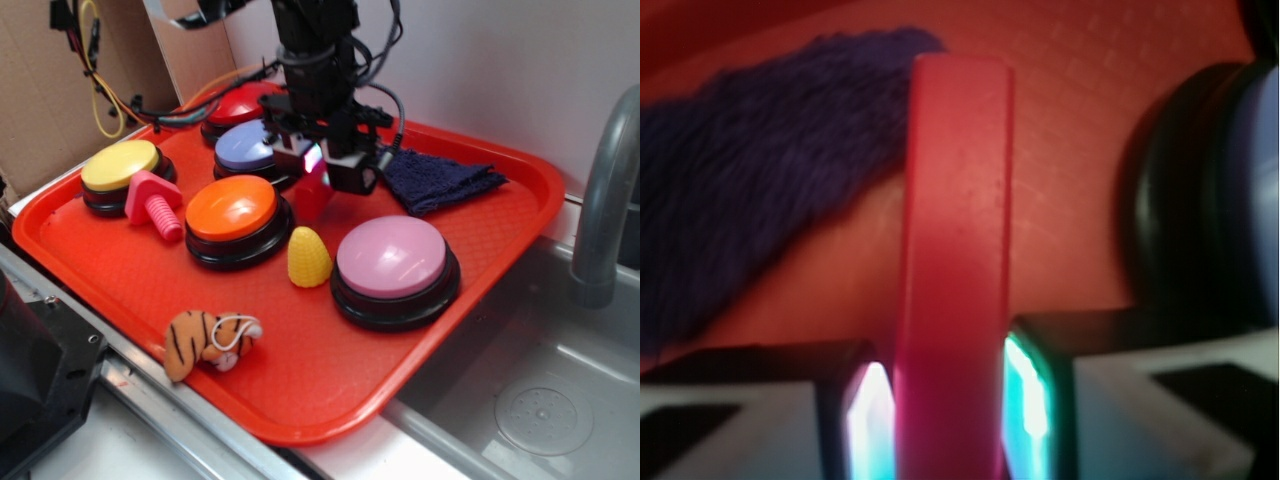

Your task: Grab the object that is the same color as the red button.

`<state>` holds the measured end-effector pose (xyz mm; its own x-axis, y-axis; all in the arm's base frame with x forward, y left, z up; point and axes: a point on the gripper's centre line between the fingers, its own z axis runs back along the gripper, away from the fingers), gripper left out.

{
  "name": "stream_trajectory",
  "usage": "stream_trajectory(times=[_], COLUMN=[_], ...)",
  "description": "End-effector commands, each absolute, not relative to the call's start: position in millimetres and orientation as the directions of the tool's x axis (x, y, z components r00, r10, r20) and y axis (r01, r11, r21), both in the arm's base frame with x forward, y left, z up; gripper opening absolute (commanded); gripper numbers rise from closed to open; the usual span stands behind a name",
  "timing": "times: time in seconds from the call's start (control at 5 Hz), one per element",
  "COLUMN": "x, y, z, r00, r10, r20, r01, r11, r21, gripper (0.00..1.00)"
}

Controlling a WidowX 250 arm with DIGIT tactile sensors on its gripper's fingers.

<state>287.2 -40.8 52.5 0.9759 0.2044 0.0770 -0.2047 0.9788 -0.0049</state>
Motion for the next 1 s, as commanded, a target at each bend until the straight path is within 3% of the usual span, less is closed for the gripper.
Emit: stream_trajectory(times=[0.0,0.4,0.6,0.8], x=[279.6,240.2,226.9,224.2], y=[-42.6,-51.1,-48.9,-46.2], z=[139.1,187.2,193.4,194.6], r00=[0.991,0.955,0.956,0.962], r10=[-0.06,-0.286,-0.268,-0.254], r20=[0.116,0.079,0.117,0.1], r01=[0.057,0.285,0.268,0.253], r11=[0.998,0.958,0.963,0.967], r21=[0.026,0.032,0.013,0.025], gripper=[0.0,0.0,0.0,0.0])
